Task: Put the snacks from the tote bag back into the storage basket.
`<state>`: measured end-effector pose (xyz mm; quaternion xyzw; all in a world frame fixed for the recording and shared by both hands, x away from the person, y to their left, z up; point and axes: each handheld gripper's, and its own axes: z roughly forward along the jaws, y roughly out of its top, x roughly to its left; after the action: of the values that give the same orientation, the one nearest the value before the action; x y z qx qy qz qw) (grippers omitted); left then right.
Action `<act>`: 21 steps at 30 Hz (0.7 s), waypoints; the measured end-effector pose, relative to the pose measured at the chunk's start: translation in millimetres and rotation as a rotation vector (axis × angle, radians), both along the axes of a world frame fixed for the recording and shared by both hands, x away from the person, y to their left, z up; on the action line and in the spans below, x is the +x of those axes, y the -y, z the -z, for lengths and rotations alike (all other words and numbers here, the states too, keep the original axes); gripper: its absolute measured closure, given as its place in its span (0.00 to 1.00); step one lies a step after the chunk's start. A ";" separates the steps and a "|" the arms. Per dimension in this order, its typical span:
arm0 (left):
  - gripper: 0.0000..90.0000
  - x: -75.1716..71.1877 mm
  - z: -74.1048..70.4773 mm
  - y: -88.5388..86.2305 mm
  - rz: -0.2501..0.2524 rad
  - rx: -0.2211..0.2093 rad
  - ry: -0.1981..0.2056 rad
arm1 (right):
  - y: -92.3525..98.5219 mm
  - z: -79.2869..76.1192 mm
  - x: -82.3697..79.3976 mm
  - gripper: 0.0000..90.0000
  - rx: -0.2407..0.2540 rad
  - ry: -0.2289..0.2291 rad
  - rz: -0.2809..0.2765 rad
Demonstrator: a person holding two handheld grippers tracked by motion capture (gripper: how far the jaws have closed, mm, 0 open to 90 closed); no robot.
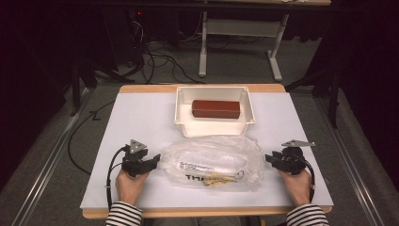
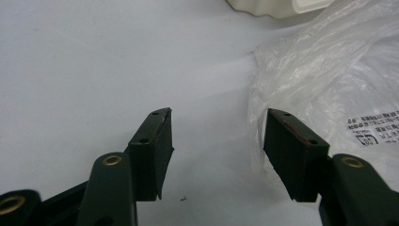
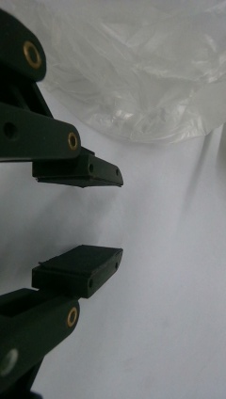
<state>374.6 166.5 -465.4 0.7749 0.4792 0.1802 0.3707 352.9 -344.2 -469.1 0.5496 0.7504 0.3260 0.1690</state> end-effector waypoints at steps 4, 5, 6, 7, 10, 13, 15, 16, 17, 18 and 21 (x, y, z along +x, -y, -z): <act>0.48 0.0 0.4 0.7 0.004 0.006 -0.005 | -1.0 1.1 -0.1 0.64 -0.005 0.005 -0.002; 0.48 -0.2 0.5 1.1 0.004 0.007 -0.006 | -1.2 1.3 -0.2 0.64 -0.005 0.005 -0.003; 0.48 -0.2 0.5 1.2 0.009 0.007 -0.009 | -1.0 1.2 -0.3 0.63 -0.008 0.004 -0.006; 0.47 -0.3 0.6 1.4 0.009 0.008 -0.013 | -1.5 1.1 -0.6 0.63 -0.005 0.001 -0.001; 0.47 -0.8 0.5 1.5 0.009 0.011 -0.015 | -2.0 1.1 -0.9 0.62 -0.012 0.004 -0.003; 0.47 -1.3 0.3 2.0 0.011 0.011 -0.014 | -3.1 1.4 -1.1 0.61 -0.018 0.009 -0.002; 0.47 -1.6 0.2 2.1 0.013 0.011 -0.013 | -3.5 1.2 -1.2 0.61 -0.020 0.006 -0.002; 0.47 -1.7 0.1 2.1 0.014 0.012 -0.014 | -3.6 1.0 -1.2 0.61 -0.020 0.003 -0.003; 0.47 -1.9 0.1 2.1 0.014 0.011 -0.014 | -3.6 0.9 -1.1 0.60 -0.022 0.004 -0.004; 0.47 -2.0 0.1 2.0 0.015 0.011 -0.014 | -3.8 0.9 -1.1 0.60 -0.022 0.004 -0.004; 0.47 -2.6 -0.2 1.7 0.015 0.010 -0.014 | -4.4 0.9 -0.9 0.60 -0.022 0.003 -0.004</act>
<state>372.0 164.8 -465.2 0.7816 0.4750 0.1743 0.3648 352.0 -339.8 -470.0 0.5456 0.7550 0.3186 0.1754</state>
